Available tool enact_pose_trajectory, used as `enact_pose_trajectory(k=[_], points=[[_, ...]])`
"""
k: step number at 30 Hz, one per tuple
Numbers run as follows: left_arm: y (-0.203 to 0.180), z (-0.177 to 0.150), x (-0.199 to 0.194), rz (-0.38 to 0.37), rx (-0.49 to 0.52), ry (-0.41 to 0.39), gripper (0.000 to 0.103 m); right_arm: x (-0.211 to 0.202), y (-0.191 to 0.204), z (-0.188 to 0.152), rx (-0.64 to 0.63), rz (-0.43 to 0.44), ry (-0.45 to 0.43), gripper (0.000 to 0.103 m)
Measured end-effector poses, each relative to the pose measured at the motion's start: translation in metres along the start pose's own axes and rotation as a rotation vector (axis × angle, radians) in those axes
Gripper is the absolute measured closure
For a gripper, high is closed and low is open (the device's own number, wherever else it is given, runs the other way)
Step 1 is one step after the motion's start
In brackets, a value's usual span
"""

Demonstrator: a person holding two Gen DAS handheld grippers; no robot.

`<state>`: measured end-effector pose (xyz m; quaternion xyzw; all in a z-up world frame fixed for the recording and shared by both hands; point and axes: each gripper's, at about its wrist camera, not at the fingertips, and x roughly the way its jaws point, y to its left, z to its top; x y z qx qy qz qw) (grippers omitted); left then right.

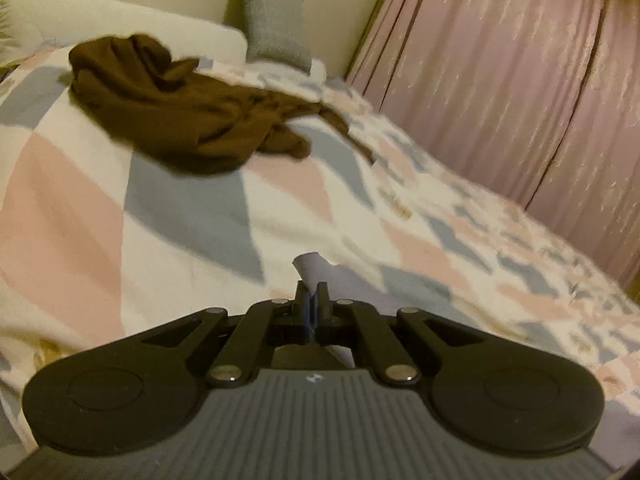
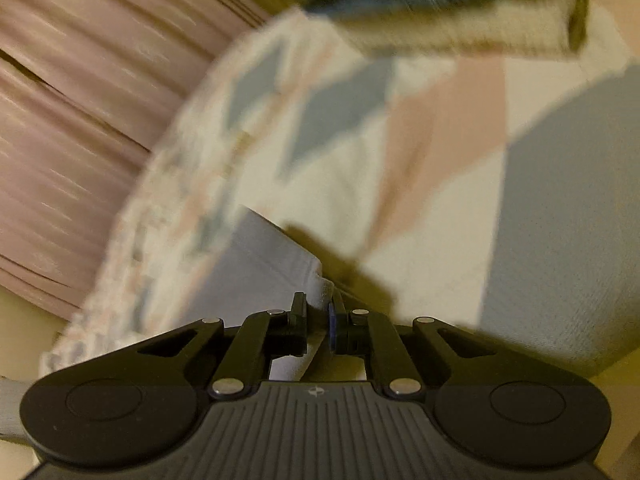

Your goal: Fold clothes

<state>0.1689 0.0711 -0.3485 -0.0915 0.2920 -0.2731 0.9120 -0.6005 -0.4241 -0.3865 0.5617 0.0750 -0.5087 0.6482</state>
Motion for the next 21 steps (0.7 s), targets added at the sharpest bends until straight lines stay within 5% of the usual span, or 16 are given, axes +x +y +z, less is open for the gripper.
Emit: enact_pose_trajectory(k=[6,13,17,21], points=[[0.014,-0.024,0.005,0.056,-0.016,0.061,0.103,-0.004,0.001,-0.001,-0.015,0.036,-0.025,0.093],[0.006,-0.034,0.021,0.093,0.089,0.108,0.102,0.002,-0.003,-0.008,-0.037,-0.01,-0.007,0.078],[0.01,-0.024,0.017,0.097,0.069,0.09,0.08,-0.001,-0.001,-0.007,-0.047,-0.013,0.004,0.074],[0.02,-0.001,0.002,0.092,0.053,0.035,0.077,-0.002,-0.001,-0.009,-0.046,-0.013,0.002,0.073]])
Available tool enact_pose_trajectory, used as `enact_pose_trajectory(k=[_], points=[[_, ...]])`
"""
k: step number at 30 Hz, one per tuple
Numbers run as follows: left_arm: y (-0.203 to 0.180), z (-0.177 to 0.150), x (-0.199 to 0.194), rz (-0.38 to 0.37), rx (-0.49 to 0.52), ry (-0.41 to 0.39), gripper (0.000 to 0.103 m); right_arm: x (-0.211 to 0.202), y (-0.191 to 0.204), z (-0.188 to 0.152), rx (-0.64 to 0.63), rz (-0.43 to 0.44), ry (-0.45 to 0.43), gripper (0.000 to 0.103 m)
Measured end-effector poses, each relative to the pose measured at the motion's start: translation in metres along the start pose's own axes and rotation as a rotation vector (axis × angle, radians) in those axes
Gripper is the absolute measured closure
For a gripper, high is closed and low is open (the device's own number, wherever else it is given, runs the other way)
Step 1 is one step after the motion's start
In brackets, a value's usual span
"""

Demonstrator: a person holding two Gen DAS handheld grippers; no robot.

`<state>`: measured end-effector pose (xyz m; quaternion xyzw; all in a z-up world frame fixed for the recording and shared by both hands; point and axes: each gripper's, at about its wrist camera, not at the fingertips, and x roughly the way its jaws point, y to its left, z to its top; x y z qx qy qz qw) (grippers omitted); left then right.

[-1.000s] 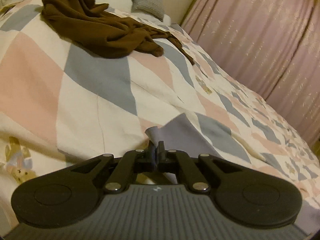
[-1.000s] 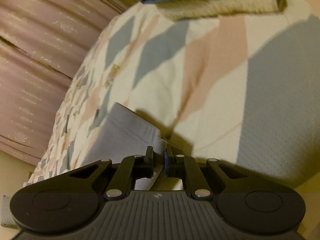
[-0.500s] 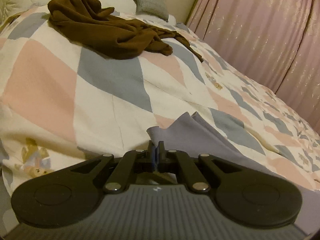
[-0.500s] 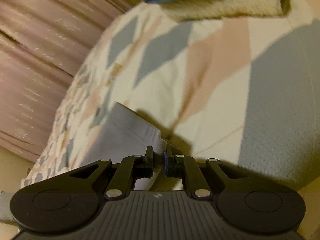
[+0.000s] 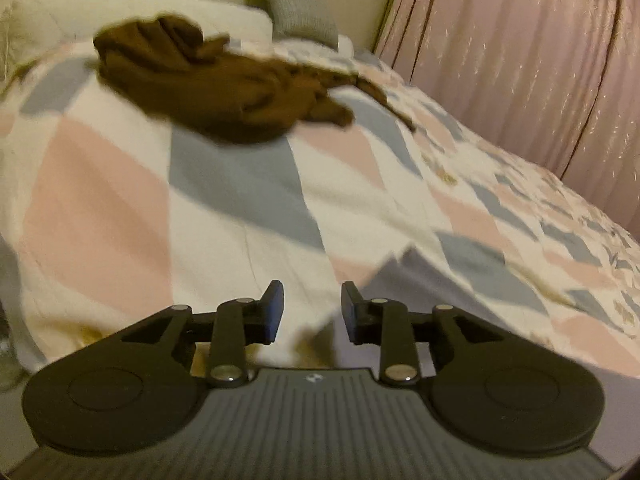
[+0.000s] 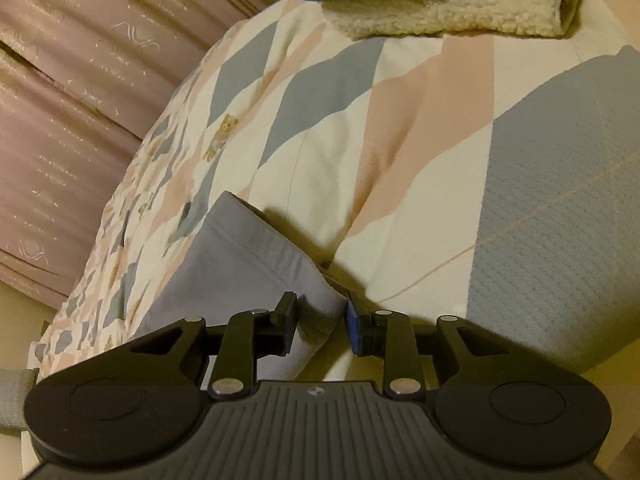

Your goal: Fold clothes

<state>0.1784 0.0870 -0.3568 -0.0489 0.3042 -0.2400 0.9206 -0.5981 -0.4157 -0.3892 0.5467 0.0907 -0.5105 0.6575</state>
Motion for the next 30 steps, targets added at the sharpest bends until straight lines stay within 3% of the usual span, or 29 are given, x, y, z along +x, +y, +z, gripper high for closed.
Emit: enact_pose_trajectory(k=[4,6,10,12,13,16,20,23,27,30], points=[[-0.017,0.021,0.008,-0.088,0.09,0.038,0.07,0.003,0.004,-0.005,-0.026,-0.021,-0.005,0.069],[-0.029,0.024,0.024,-0.095,0.133,0.081,0.063,0.003,0.004,-0.006,-0.026,-0.023,-0.008,0.067],[-0.042,0.026,0.055,-0.097,0.149,0.15,0.064,0.004,0.004,-0.006,-0.026,-0.025,-0.008,0.067],[-0.043,0.024,0.064,-0.12,0.146,0.171,0.083,0.005,0.003,-0.007,-0.028,-0.027,-0.01,0.067],[-0.044,0.024,0.068,-0.131,0.145,0.181,0.103,0.005,0.003,-0.007,-0.031,-0.03,-0.012,0.068],[-0.048,0.024,0.058,-0.163,0.181,0.103,0.103,0.003,0.005,-0.01,-0.056,-0.058,-0.027,0.078],[-0.041,0.033,0.044,-0.186,0.103,-0.025,0.103,-0.002,0.004,-0.014,-0.059,-0.043,-0.071,0.087],[-0.049,0.034,0.053,-0.172,0.127,-0.037,0.103,-0.002,0.002,-0.016,-0.057,-0.042,-0.077,0.088],[-0.069,0.018,0.085,-0.026,0.285,0.087,0.102,-0.001,0.004,-0.016,-0.067,-0.053,-0.065,0.087],[-0.073,0.016,0.087,0.046,0.317,0.1,0.096,-0.007,0.004,-0.012,-0.051,-0.033,-0.068,0.075]])
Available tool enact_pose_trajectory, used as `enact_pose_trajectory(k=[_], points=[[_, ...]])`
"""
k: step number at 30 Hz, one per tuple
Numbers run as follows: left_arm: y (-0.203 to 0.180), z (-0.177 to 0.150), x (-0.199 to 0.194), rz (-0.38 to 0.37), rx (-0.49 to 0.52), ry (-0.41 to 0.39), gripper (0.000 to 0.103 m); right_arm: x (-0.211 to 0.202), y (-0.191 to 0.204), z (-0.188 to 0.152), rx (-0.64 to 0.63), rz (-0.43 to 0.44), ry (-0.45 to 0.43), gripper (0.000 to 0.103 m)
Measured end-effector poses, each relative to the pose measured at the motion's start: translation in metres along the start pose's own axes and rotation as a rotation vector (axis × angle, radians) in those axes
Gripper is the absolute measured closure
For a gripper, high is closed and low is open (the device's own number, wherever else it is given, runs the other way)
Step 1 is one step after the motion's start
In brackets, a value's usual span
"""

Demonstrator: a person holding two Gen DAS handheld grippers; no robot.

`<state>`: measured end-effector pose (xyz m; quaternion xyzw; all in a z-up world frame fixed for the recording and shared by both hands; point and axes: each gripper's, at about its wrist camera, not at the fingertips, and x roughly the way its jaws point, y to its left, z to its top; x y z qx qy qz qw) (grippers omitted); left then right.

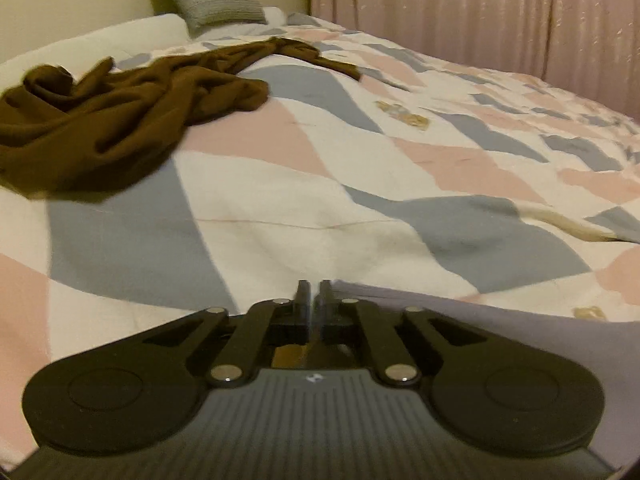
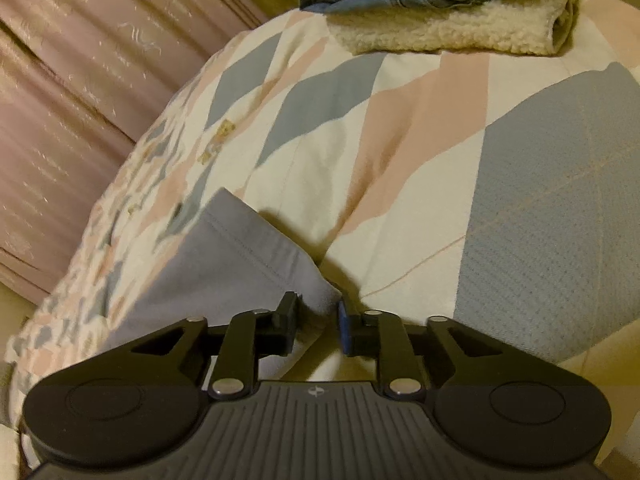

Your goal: Fold clothes

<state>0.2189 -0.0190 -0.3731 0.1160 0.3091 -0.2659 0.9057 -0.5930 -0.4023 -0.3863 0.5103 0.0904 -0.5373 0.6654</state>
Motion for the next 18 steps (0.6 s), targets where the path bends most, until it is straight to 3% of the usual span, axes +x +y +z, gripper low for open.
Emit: enact_pose_trajectory(k=[5,7,10,13,18], points=[[0.01,0.008,-0.039,0.081,0.098,-0.073,0.093,-0.024,0.012,-0.002,-0.147,-0.062,-0.084,0.069],[0.007,0.003,-0.066,0.055,0.195,-0.114,0.092,-0.035,0.028,-0.012,-0.291,-0.106,-0.128,0.069],[-0.015,-0.02,-0.105,0.062,0.455,-0.18,0.082,-0.046,0.06,-0.041,-0.57,-0.154,-0.184,0.067],[-0.04,-0.047,-0.131,-0.049,0.655,-0.211,0.08,-0.046,0.097,-0.084,-0.867,-0.077,-0.191,0.067],[-0.087,-0.083,-0.147,-0.158,0.899,-0.249,0.082,-0.05,0.155,-0.183,-1.426,0.114,-0.176,0.072]])
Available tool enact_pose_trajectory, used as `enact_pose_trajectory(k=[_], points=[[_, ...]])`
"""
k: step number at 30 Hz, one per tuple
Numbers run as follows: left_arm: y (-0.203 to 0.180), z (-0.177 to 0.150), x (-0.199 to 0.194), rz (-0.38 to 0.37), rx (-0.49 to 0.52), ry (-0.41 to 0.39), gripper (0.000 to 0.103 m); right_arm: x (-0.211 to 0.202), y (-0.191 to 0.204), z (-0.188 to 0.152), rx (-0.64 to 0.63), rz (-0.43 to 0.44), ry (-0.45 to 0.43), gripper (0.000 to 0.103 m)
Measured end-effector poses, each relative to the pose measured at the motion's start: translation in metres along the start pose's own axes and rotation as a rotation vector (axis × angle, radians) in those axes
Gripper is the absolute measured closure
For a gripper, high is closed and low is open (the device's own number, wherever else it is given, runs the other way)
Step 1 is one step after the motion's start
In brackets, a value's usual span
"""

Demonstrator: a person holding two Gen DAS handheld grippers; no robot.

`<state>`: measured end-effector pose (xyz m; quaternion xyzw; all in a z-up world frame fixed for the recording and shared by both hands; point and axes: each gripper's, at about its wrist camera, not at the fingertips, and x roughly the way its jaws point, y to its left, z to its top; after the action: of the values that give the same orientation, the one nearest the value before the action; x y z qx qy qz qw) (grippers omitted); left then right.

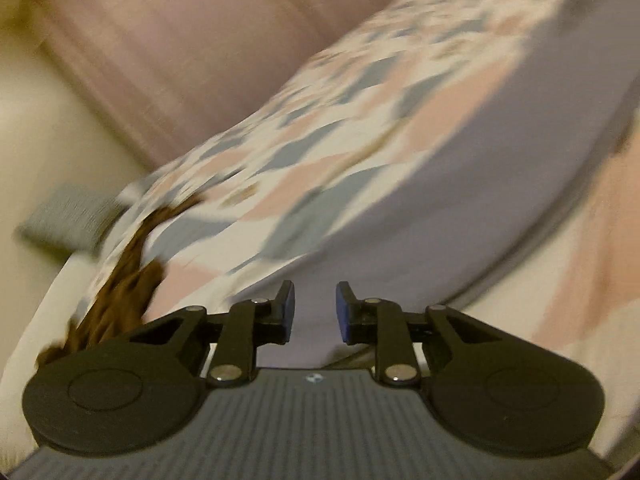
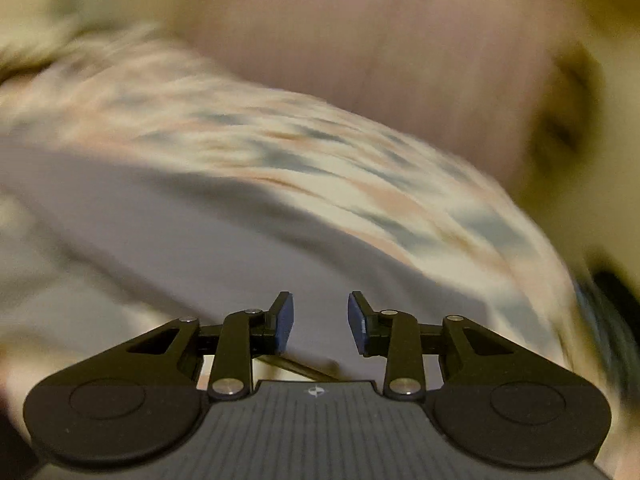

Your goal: Fold clothes

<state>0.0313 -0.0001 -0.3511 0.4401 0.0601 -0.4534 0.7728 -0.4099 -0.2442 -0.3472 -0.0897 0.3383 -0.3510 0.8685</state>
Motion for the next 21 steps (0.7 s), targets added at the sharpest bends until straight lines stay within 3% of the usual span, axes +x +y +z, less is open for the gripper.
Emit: enact_pose_trajectory(k=[3,6,11,15,18,21], points=[[-0.032,0.018,-0.013,-0.069,0.088,-0.07,0.082,0.004,0.048,0.011,-0.222,0.077,-0.029,0.075],[-0.064,0.036,-0.028,-0.143,0.178,-0.144,0.082,0.015,0.073,0.011,-0.331,0.102,-0.022,0.075],[-0.109,0.062,-0.048,-0.236,0.318,-0.247,0.082,0.024,0.083,0.008,-0.391,0.109,-0.01,0.075],[-0.142,0.068,-0.047,-0.288,0.446,-0.262,0.082,0.022,0.089,0.004,-0.42,0.106,-0.005,0.077],[-0.158,0.065,-0.044,-0.289,0.526,-0.255,0.083,0.022,0.09,0.003,-0.425,0.104,-0.007,0.078],[-0.161,0.067,-0.041,-0.279,0.534,-0.256,0.083,0.023,0.093,0.002,-0.448,0.1,-0.011,0.079]])
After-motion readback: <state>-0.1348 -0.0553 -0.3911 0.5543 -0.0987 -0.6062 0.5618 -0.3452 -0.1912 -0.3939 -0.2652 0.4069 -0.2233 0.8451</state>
